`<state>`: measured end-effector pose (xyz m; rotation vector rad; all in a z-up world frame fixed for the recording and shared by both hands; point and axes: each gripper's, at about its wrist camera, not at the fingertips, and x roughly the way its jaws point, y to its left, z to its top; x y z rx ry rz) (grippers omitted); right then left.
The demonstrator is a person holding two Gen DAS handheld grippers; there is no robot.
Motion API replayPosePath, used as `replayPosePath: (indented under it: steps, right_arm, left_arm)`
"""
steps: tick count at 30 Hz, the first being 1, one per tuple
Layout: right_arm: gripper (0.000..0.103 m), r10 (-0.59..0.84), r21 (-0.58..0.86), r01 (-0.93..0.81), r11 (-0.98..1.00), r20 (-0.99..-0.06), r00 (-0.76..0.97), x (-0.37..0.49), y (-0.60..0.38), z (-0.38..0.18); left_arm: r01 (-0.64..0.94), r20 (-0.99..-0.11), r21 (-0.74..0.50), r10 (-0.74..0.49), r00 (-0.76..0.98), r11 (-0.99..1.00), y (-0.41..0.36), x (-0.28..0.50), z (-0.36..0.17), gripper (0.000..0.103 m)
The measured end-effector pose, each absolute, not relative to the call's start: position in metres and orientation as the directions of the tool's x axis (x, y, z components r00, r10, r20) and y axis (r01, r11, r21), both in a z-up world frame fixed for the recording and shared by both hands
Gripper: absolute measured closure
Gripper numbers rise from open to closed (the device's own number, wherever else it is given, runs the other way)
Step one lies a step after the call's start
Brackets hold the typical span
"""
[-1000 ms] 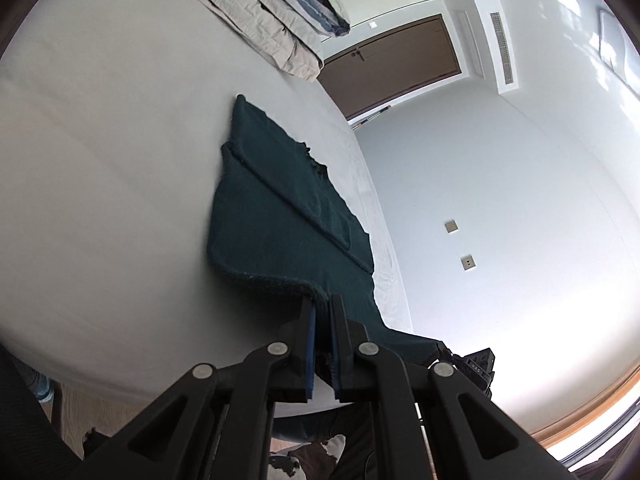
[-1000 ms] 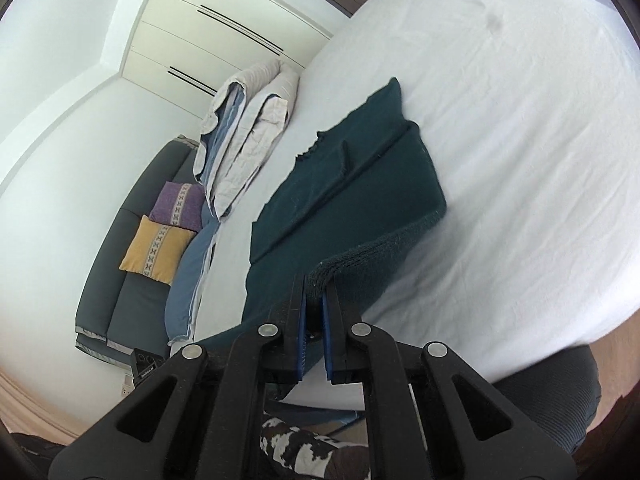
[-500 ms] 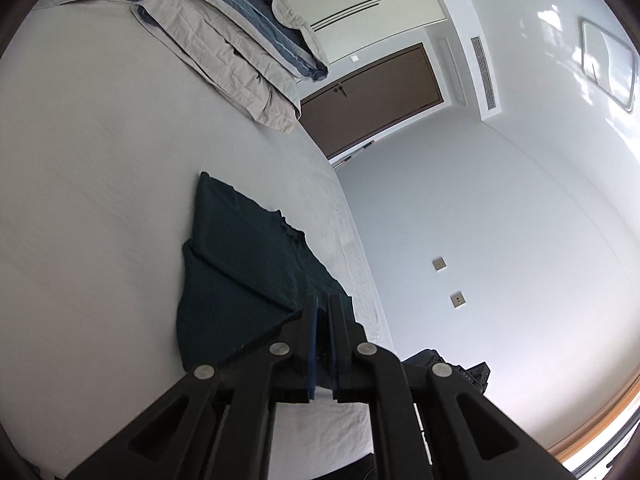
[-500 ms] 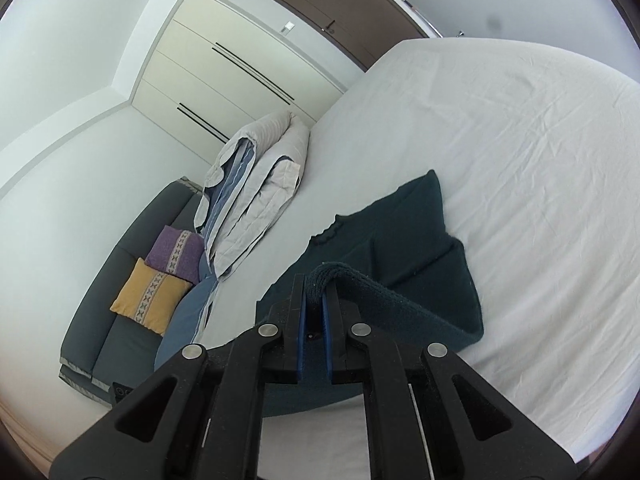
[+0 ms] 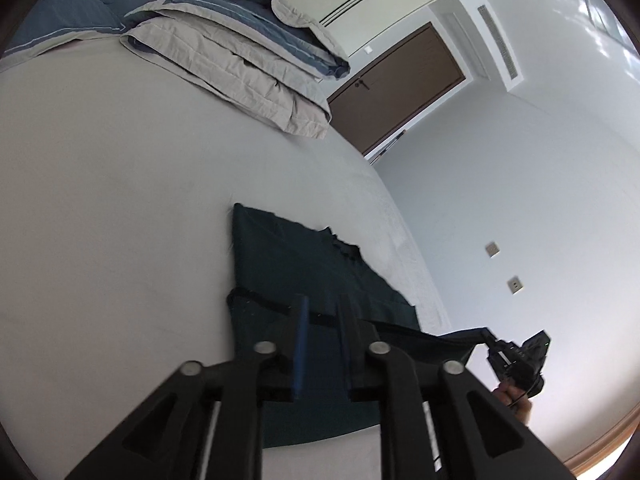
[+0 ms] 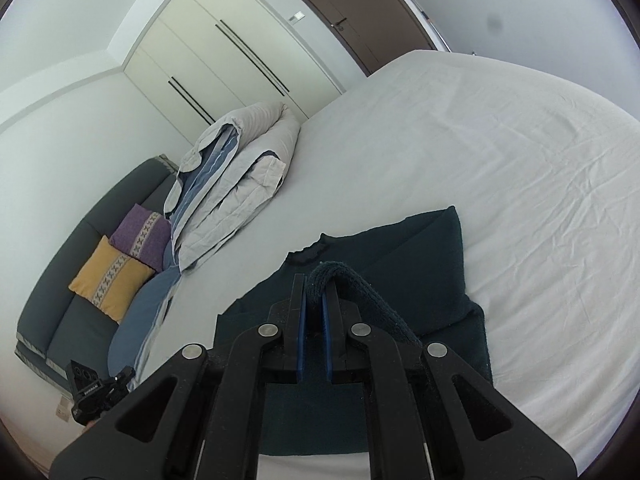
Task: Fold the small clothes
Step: 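Lift the held hem with both tools and fold it toward the collar, then open the left tool while the right tool lays the hem onto the collar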
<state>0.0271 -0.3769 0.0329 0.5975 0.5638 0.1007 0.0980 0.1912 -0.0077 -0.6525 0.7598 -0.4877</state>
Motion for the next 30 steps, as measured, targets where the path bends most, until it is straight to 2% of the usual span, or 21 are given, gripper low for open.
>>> replayPosePath:
  steps: [1,2,6,10,13,14,18,20,24,30]
  right_arm:
    - [0.098,0.251,0.554,0.065,0.83,-0.476,0.843,0.023,-0.375,0.03]
    - [0.098,0.251,0.555,0.067,0.829,-0.476,0.843,0.023,-0.375,0.028]
    - [0.098,0.26,0.581,0.067,0.811,-0.461,0.849,0.013,-0.381,0.027]
    - [0.098,0.262,0.563,0.051,0.825,-0.46,0.848,0.008,-0.377,0.031]
    - [0.097,0.261,0.549,0.042,0.835,-0.463,0.847,0.005,-0.373,0.031]
    - [0.097,0.261,0.547,0.041,0.836,-0.463,0.847,0.004,-0.373,0.031]
    - [0.097,0.256,0.552,0.054,0.832,-0.468,0.845,0.003,-0.376,0.029]
    - [0.097,0.252,0.555,0.061,0.83,-0.47,0.846,0.001,-0.377,0.027]
    - [0.098,0.25,0.555,0.064,0.829,-0.471,0.846,-0.001,-0.378,0.027]
    - [0.097,0.253,0.558,0.065,0.827,-0.472,0.845,-0.002,-0.377,0.026]
  left_arm:
    - [0.168,-0.495,-0.668,-0.602,0.627,0.725,0.187,0.101,-0.015,0.045]
    - [0.163,-0.515,-0.652,-0.591,0.621,0.74,0.183,0.105,-0.022,0.032]
    - [0.171,-0.607,-0.596,-0.58,0.544,0.785,0.157,0.129,-0.048,0.031]
    - [0.193,-0.728,-0.442,-0.476,0.493,0.876,0.122,0.153,-0.071,0.031]
    - [0.167,-0.748,-0.446,-0.469,0.47,0.879,0.117,0.165,-0.085,0.044]
    - [0.154,-0.747,-0.457,-0.472,0.469,0.876,0.118,0.167,-0.088,0.054]
    - [0.168,-0.754,-0.43,-0.456,0.473,0.887,0.113,0.166,-0.089,0.077]
    - [0.164,-0.753,-0.41,-0.435,0.493,0.897,0.115,0.162,-0.086,0.093]
    - [0.158,-0.735,-0.378,-0.4,0.547,0.912,0.121,0.152,-0.075,0.094]
    - [0.168,-0.756,-0.344,-0.379,0.535,0.924,0.118,0.153,-0.08,0.096]
